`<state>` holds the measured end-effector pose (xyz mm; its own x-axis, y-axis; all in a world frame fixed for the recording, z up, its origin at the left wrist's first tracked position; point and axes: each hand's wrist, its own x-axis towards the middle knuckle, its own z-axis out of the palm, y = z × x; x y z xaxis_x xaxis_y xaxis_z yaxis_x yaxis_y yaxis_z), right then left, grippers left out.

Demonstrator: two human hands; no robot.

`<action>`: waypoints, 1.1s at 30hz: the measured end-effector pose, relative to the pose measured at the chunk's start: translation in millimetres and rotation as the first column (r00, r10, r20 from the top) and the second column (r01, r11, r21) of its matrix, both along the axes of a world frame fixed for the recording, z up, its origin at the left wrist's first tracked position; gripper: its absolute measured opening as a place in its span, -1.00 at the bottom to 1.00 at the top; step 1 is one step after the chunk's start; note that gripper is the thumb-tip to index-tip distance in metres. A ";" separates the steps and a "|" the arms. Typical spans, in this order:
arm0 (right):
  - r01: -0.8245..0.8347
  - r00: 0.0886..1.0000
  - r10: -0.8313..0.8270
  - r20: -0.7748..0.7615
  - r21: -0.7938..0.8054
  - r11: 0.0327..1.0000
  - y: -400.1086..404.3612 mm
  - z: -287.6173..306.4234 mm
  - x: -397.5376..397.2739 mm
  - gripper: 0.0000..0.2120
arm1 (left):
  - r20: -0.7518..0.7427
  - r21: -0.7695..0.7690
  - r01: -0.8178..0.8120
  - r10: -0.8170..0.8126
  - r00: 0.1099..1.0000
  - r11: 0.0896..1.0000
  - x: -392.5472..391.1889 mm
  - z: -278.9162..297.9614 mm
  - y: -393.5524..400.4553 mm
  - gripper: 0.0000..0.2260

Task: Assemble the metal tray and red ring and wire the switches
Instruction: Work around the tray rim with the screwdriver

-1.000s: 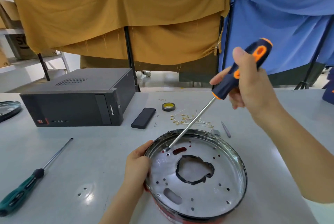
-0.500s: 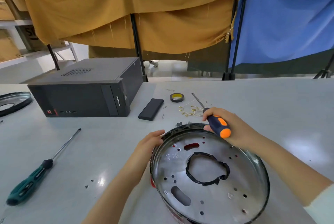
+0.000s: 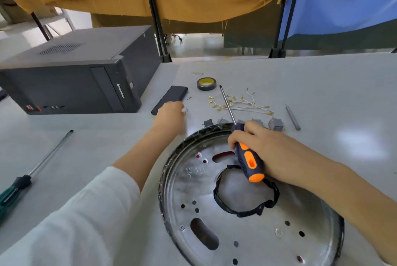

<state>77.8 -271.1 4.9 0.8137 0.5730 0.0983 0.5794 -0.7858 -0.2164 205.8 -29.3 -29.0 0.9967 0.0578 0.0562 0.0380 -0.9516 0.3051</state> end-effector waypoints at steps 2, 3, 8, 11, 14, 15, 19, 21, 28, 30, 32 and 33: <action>-0.001 1.000 0.001 -0.016 0.003 1.000 0.2 -0.1 -0.4 -0.49 | -0.004 0.040 -0.013 0.013 1.000 0.999 8.0 -6.4 -1.5 -0.84; 0.000 1.000 0.000 -0.026 0.010 1.000 0.3 0.2 -0.4 -0.49 | 0.007 0.040 -0.016 0.016 1.000 0.999 11.0 -9.0 -1.8 -0.83; 0.002 0.999 -0.002 -0.043 0.011 1.000 1.5 1.6 1.0 -0.50 | 0.061 0.026 0.003 -0.005 0.998 1.000 16.0 -12.2 -3.0 -0.82; 0.010 0.999 -0.009 -0.048 0.011 1.000 2.5 1.4 1.2 -0.50 | 0.087 -0.046 -0.002 0.006 0.996 0.999 8.4 -8.6 -5.6 -0.81; 0.025 0.999 -0.024 -0.038 0.005 1.000 3.6 0.1 0.5 -0.48 | 0.115 -0.325 -0.008 0.047 0.992 0.946 -11.4 1.3 -7.0 -0.85; 0.034 0.999 -0.033 -0.039 0.012 0.999 4.2 -0.1 -0.5 -0.48 | 0.117 -0.447 -0.003 0.062 0.991 0.894 -21.0 7.4 -7.8 -0.87; 0.101 0.993 -0.098 -0.063 0.050 0.994 11.7 0.7 -10.8 -0.49 | 0.124 -0.760 0.052 0.065 0.990 0.648 -67.3 37.4 -7.0 -0.93; 0.127 0.990 -0.122 -0.064 0.095 0.987 16.7 1.2 -17.0 -0.53 | 0.122 -0.836 0.085 0.033 0.992 0.543 -91.8 52.1 -4.6 -0.96; 0.146 0.968 0.026 -0.249 0.649 0.747 24.7 21.4 -38.6 -0.62 | 0.124 -0.895 0.204 -0.217 0.968 0.396 -164.6 76.9 -3.7 -0.98; 0.101 0.975 0.101 -0.199 0.795 0.598 28.5 30.4 -47.7 -0.70 | 0.120 -0.896 0.216 -0.256 0.959 0.388 -177.9 75.9 -4.8 -0.97; 0.047 0.987 0.104 -0.121 0.844 0.535 32.8 38.2 -54.7 -0.74 | 0.130 -0.881 0.237 -0.273 0.953 0.408 -188.2 73.3 -5.9 -0.95; 0.033 0.988 0.115 -0.106 0.858 0.513 35.8 40.9 -59.5 -0.71 | 0.139 -0.874 0.248 -0.276 0.951 0.417 -193.3 72.1 -6.1 -0.93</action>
